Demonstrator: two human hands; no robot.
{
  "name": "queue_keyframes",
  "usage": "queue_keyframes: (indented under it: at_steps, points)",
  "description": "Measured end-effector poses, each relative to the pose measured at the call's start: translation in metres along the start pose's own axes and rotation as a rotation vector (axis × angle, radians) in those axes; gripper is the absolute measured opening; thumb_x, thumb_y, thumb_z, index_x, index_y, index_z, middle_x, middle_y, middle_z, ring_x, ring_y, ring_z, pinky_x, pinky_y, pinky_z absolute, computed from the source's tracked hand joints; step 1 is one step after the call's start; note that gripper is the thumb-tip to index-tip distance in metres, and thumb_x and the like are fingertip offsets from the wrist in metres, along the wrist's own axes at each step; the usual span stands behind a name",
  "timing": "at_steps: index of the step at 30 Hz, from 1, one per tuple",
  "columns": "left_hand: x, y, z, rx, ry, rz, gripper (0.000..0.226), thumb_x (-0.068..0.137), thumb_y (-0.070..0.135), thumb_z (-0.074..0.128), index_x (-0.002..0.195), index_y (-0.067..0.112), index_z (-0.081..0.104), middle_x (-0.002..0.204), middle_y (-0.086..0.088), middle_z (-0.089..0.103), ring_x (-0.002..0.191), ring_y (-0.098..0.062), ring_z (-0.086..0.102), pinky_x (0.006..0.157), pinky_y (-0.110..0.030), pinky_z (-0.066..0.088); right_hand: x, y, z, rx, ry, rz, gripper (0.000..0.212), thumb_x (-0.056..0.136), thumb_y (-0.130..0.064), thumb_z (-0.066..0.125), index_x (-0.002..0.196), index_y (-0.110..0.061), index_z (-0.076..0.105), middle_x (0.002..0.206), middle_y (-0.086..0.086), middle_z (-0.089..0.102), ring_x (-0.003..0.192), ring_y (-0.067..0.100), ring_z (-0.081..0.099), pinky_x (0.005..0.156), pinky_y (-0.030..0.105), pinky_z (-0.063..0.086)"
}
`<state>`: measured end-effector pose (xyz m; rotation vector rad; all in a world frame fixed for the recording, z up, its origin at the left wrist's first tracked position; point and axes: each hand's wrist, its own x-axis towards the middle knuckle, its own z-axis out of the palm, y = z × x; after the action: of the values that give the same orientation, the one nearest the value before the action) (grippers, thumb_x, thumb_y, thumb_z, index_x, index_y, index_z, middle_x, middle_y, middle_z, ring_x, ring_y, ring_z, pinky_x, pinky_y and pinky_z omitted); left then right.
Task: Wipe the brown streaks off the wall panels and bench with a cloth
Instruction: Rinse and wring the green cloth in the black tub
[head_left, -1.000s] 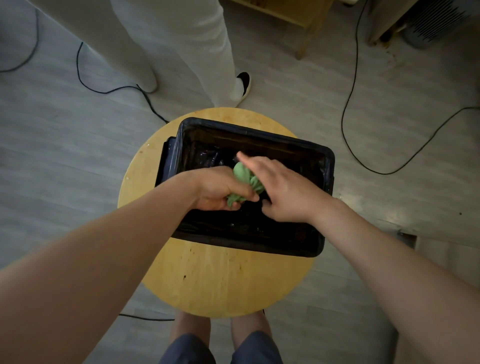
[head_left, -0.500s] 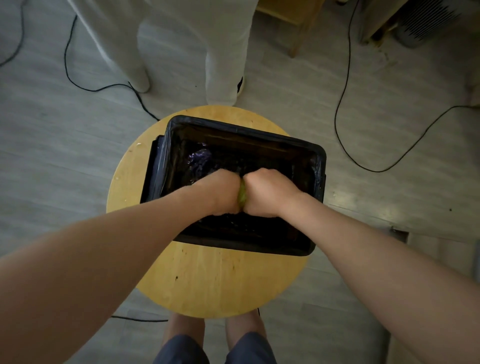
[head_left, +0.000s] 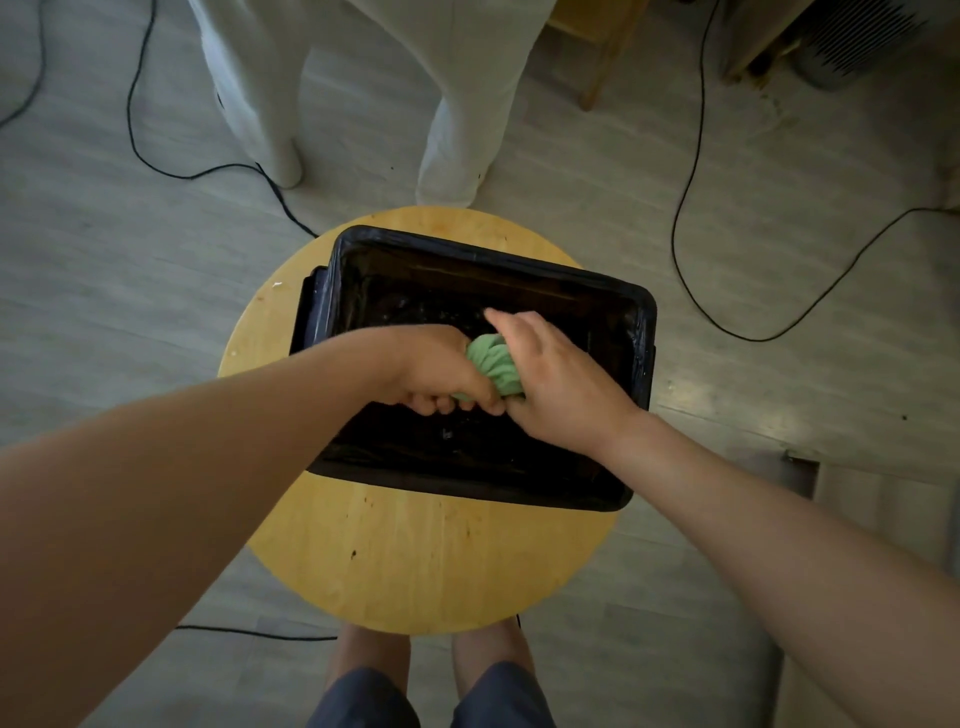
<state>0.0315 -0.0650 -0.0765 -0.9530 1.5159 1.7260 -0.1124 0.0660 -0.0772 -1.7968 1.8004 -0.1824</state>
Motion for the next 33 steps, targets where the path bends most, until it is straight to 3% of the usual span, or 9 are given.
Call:
queue_keyframes:
  at_steps: [3,7,10,14,18,21,24,27,33]
  points:
    - [-0.005,0.002,-0.01,-0.171,-0.299,-0.086,0.027,0.091,0.017,0.075,0.112,0.008,0.062,0.073,0.0,0.051,0.055,-0.008,0.035,0.042,-0.017,0.025,-0.01,-0.006,-0.007,0.048,-0.036,-0.132,0.091,0.089,-0.008,0.072,0.163,-0.011,0.02,0.144,0.011,0.042,0.129,0.023,0.047,0.102,0.023,0.043]
    - [-0.014,0.012,-0.012,-0.179,-0.426,-0.088,0.014,0.092,0.014,0.074,0.094,0.014,0.06,0.07,0.002,0.046,0.054,-0.006,0.03,0.042,-0.016,0.024,-0.01,-0.012,-0.015,0.057,0.001,-0.059,0.095,0.086,-0.02,0.08,0.161,-0.006,0.023,0.131,0.008,0.047,0.111,0.006,0.043,0.088,0.005,0.034]
    - [-0.019,0.02,-0.006,-0.021,-0.391,-0.092,0.022,0.088,0.017,0.079,0.096,0.013,0.059,0.067,0.002,0.044,0.054,-0.008,0.028,0.044,-0.02,0.021,-0.004,-0.017,-0.017,-0.091,-0.049,0.002,0.085,0.086,-0.03,0.079,0.155,-0.005,0.036,0.129,0.009,0.056,0.107,0.016,0.058,0.078,0.024,0.05]
    - [-0.015,0.018,0.003,0.287,-0.123,-0.039,0.04,0.079,0.043,0.084,0.094,0.013,0.062,0.063,0.002,0.051,0.05,-0.012,0.04,0.047,-0.027,0.035,0.009,-0.028,-0.025,-0.408,-0.057,0.055,0.031,0.091,-0.029,0.066,0.114,-0.01,0.058,0.102,0.008,0.068,0.085,0.033,0.07,0.057,0.035,0.04]
    - [-0.008,0.016,0.016,0.851,0.262,0.119,0.027,0.093,0.041,0.063,0.081,0.017,0.063,0.07,0.002,0.057,0.07,-0.019,0.059,0.066,-0.034,0.049,0.024,-0.027,-0.029,-0.318,-0.169,0.153,0.023,0.089,-0.012,0.064,0.111,-0.009,0.06,0.085,0.006,0.061,0.076,0.032,0.062,0.057,0.035,0.04]
    - [-0.007,0.007,0.025,0.826,0.49,0.087,0.019,0.095,0.034,0.056,0.083,0.019,0.06,0.075,0.003,0.052,0.073,-0.02,0.058,0.064,-0.035,0.048,0.03,-0.03,-0.025,-0.201,-0.245,0.192,0.013,0.088,-0.008,0.061,0.096,-0.018,0.062,0.074,-0.003,0.05,0.07,0.023,0.057,0.055,0.033,0.048]
    - [-0.002,-0.004,0.032,0.861,0.535,0.093,0.014,0.097,0.032,0.057,0.094,0.02,0.063,0.077,0.004,0.051,0.072,-0.022,0.059,0.065,-0.036,0.052,0.034,-0.028,-0.017,-0.115,-0.327,0.206,0.012,0.089,-0.01,0.061,0.083,-0.02,0.065,0.076,0.001,0.061,0.069,0.023,0.063,0.057,0.034,0.055]
    - [0.005,-0.001,0.023,0.788,0.36,0.104,0.021,0.1,0.032,0.053,0.091,0.015,0.06,0.08,0.001,0.055,0.075,-0.021,0.057,0.07,-0.035,0.051,0.033,-0.015,-0.007,-0.06,-0.293,0.158,0.009,0.09,-0.018,0.069,0.089,-0.018,0.059,0.085,-0.002,0.059,0.078,0.023,0.064,0.062,0.034,0.053]
    - [-0.001,0.005,-0.007,0.144,-0.09,-0.071,0.016,0.083,0.019,0.071,0.084,0.016,0.055,0.06,0.002,0.044,0.048,-0.013,0.032,0.044,-0.025,0.025,0.004,-0.009,-0.005,-0.032,0.031,0.002,0.076,0.084,-0.025,0.084,0.145,-0.009,0.043,0.128,0.013,0.054,0.102,0.026,0.062,0.075,0.035,0.055]
